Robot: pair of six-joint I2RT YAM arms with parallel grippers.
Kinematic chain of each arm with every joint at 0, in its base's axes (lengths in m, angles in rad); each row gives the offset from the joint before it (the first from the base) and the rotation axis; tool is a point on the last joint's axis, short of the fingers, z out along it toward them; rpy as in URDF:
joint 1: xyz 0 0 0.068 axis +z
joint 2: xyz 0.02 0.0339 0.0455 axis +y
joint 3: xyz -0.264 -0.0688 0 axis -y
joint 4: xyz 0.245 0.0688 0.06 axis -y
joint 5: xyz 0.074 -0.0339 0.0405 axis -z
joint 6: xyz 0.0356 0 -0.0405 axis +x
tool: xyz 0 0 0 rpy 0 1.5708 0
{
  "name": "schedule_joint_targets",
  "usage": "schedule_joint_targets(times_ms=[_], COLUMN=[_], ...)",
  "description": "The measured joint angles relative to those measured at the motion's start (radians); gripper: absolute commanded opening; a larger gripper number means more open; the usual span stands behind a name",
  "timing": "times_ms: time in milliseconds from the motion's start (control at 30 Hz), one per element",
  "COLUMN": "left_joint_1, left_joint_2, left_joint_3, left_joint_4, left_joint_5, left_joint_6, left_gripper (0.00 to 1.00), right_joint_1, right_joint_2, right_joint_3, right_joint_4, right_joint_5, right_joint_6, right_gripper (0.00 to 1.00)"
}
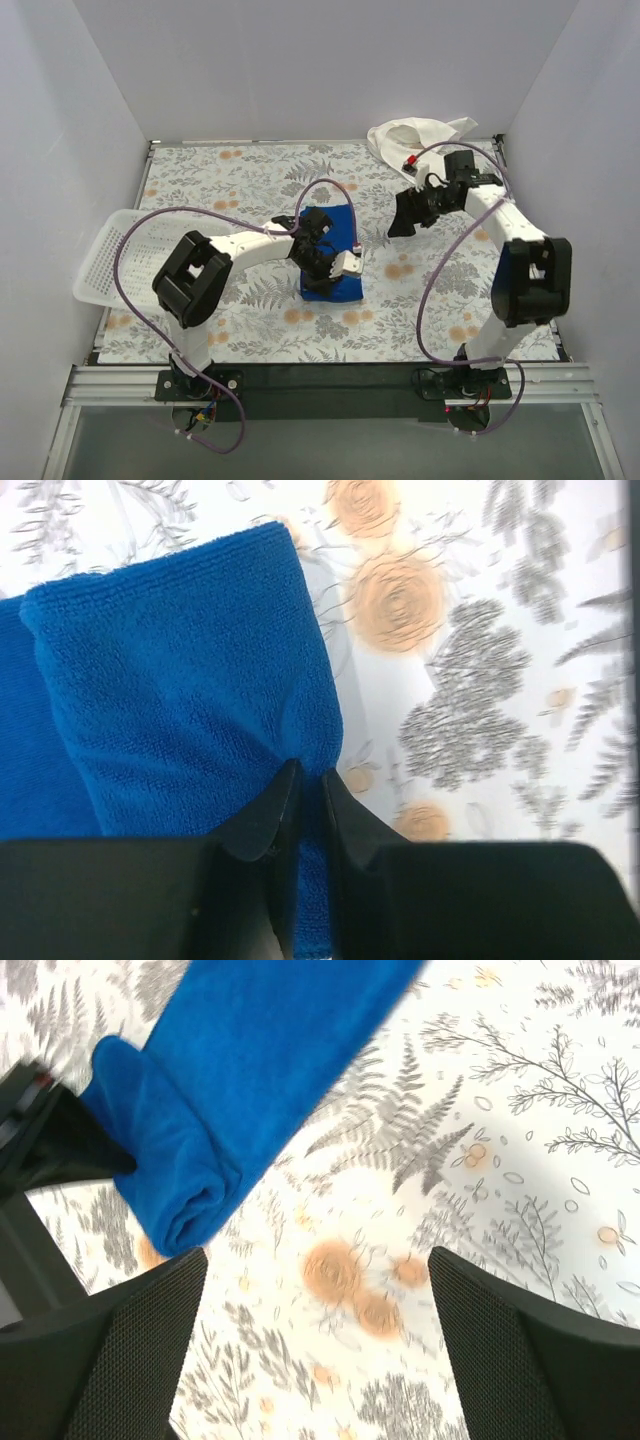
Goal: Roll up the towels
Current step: Roll the towel
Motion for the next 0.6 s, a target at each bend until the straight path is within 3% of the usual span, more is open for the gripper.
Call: schedule_joint_targets(times_ms=[167, 300, 600], left_joint_1=[0.044, 0.106, 0.16], left_joint_2=[0.14, 0.256, 0.403], left_joint_3=[0.139, 0.234, 0.367], left_joint_4=[-0.161, -0.274, -0.463], left_joint_5=[0.161, 0.296, 0.422], left_joint_6=[-0.059, -0.069, -0.009], left_gripper=[0.0, 0.0, 0.0], right_joint_1=[0.022, 0.122, 0.503], right_joint_2=[-0.293, -0.458, -0.476], right_joint_3=[-0.141, -0.246, -0.394], right_joint_4=[-0.043, -0.055, 0.082], right_joint_5=[-0.037, -0.034, 0.134], right_joint_6=[-0.144, -0.225, -0.253], right_gripper=[0.67, 0.66, 0.75])
